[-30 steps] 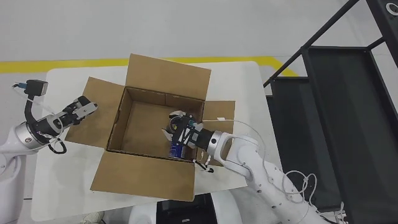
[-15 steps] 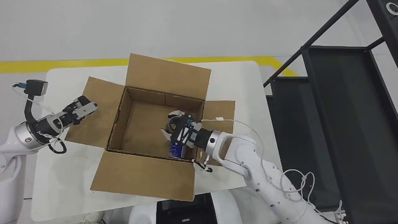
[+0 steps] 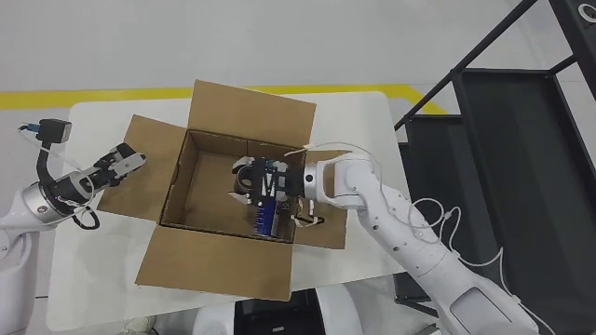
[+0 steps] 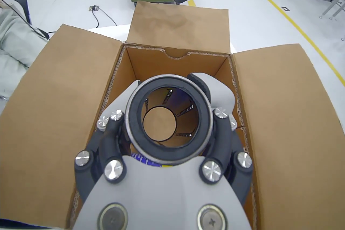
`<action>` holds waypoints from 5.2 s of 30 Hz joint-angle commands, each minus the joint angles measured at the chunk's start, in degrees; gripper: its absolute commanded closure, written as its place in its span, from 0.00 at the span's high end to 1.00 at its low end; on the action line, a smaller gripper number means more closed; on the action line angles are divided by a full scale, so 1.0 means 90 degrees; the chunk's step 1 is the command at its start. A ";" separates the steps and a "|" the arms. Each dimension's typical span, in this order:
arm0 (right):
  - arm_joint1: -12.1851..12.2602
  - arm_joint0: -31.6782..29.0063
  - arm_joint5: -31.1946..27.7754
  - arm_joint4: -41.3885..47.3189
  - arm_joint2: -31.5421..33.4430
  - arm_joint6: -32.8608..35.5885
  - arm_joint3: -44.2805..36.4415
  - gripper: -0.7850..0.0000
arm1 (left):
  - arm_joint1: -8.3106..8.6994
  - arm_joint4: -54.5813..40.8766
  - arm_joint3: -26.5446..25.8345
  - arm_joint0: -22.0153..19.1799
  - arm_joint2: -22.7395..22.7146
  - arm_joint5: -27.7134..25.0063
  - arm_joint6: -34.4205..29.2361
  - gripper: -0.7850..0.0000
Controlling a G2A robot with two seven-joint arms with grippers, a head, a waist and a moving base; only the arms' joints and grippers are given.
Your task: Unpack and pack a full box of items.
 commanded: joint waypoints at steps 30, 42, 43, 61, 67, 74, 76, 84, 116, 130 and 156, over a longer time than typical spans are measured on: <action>-0.0977 0.1518 0.1709 -0.0408 -0.2337 0.0900 0.2109 0.00 | 0.0000 0.0000 0.0000 0.0000 0.0000 0.0000 0.0000 1.00; -0.1544 0.2181 0.1903 0.0053 -0.2769 0.1024 0.3279 0.00 | 0.0000 0.0000 0.0000 0.0000 0.0000 0.0000 0.0000 1.00; -0.1591 0.2233 0.1893 0.0041 -0.2817 0.1032 0.3400 0.00 | 0.0000 0.0000 0.0000 0.0000 0.0000 0.0000 0.0000 1.00; -0.2331 0.2722 0.2245 -0.0441 -0.3384 0.0668 0.5074 0.00 | 0.0000 0.0000 0.0000 0.0000 0.0000 0.0000 0.0000 1.00; -0.2487 0.2796 0.2278 -0.0472 -0.3392 0.0643 0.5443 1.00 | 0.0000 0.0000 0.0000 0.0000 0.0000 0.0000 0.0000 1.00; -0.2594 0.2868 0.2218 -0.0524 -0.3350 0.0644 0.5614 1.00 | 0.0000 0.0000 0.0000 0.0000 0.0000 0.0000 0.0000 1.00; -0.2604 0.2892 0.2187 -0.0559 -0.3326 0.0661 0.5585 1.00 | 0.0000 0.0000 0.0000 0.0000 0.0000 0.0000 0.0000 1.00; -0.2372 0.2898 0.1722 -0.0321 -0.2779 0.0268 0.4900 1.00 | 0.0000 0.0000 0.0000 0.0000 0.0000 0.0000 0.0000 1.00; -0.0105 -0.2342 -0.1003 0.4078 0.3019 0.2117 -0.1593 1.00 | 0.0000 0.0000 0.0000 0.0000 0.0000 0.0000 0.0000 1.00; -0.0006 -0.2942 -0.0877 0.4462 0.3568 0.1727 -0.1727 1.00 | 0.0000 0.0000 0.0000 0.0000 0.0000 0.0000 0.0000 1.00; 0.0316 -0.4240 0.1277 0.8240 0.4727 0.2104 -0.1301 1.00 | 0.0157 0.0636 0.1703 -0.0361 -0.0620 0.0117 0.0448 1.00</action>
